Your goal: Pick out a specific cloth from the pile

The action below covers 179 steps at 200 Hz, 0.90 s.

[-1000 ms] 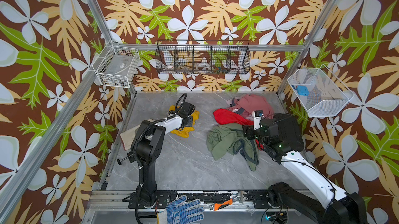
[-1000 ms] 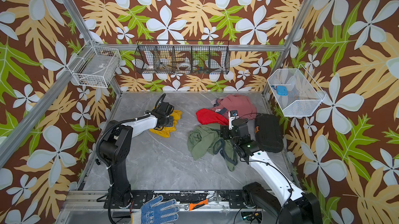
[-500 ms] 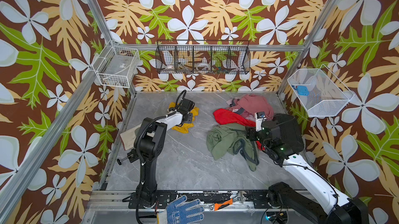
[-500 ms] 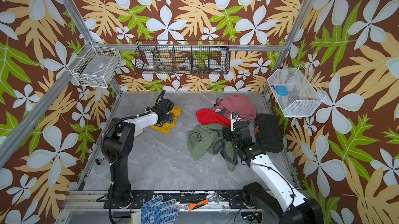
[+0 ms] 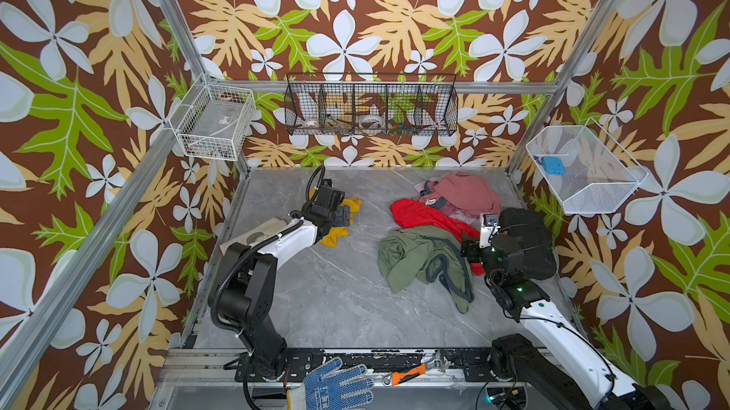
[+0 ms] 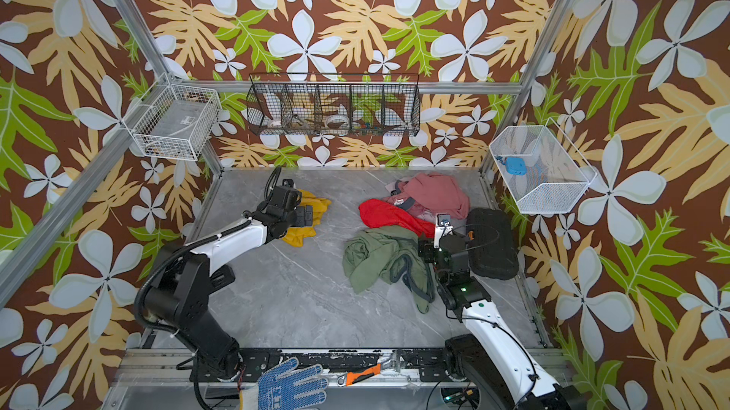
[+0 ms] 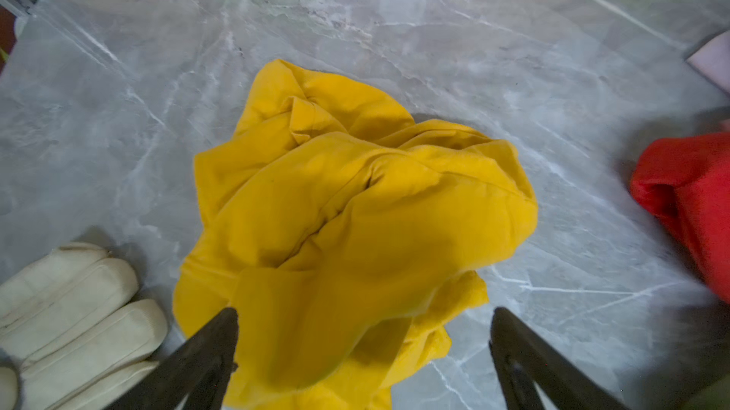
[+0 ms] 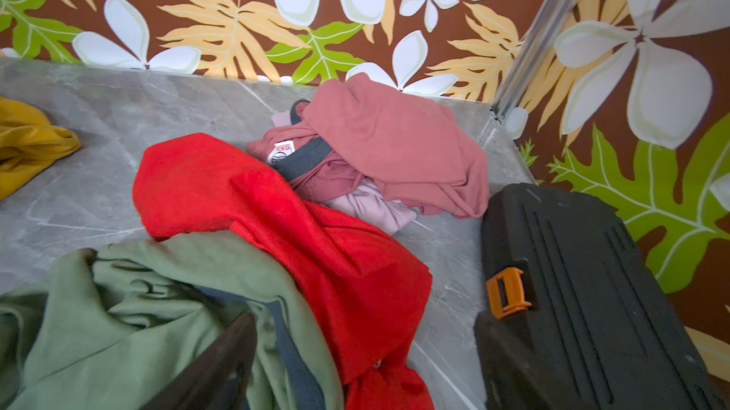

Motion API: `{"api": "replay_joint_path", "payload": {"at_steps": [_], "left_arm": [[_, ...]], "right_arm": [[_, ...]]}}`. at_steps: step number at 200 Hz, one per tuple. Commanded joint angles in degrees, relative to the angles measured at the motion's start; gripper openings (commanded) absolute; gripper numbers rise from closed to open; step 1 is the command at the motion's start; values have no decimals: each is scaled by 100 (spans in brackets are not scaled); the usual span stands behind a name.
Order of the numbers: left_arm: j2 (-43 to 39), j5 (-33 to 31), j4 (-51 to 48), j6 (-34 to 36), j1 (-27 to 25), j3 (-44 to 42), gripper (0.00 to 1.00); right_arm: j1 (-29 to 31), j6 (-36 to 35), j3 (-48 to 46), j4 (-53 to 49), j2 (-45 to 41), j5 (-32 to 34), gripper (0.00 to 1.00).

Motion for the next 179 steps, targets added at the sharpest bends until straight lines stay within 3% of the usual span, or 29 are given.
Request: {"api": "replay_joint_path", "payload": {"at_steps": [1, 47, 80, 127, 179], "left_arm": [[-567, -358, 677, -92, -83, -493, 100], [-2171, -1070, 1656, -176, -195, -1982, 100], [-3042, -1809, 2246, 180, -198, -2911, 100], [-3201, -2517, 2494, 421, -189, -3348, 100], [-3183, -2960, 3922, 800, -17, -4148, 100]], "right_arm": [[-126, 116, -346, 1205, -17, -19, 87], [-141, 35, -1090, 3069, 736, 256, 87], [-140, -131, -1424, 4376, 1643, 551, 84], [-190, -661, -1319, 5095, 2568, 343, 81], [-461, -619, -1200, 5352, 3095, -217, 81]]}}
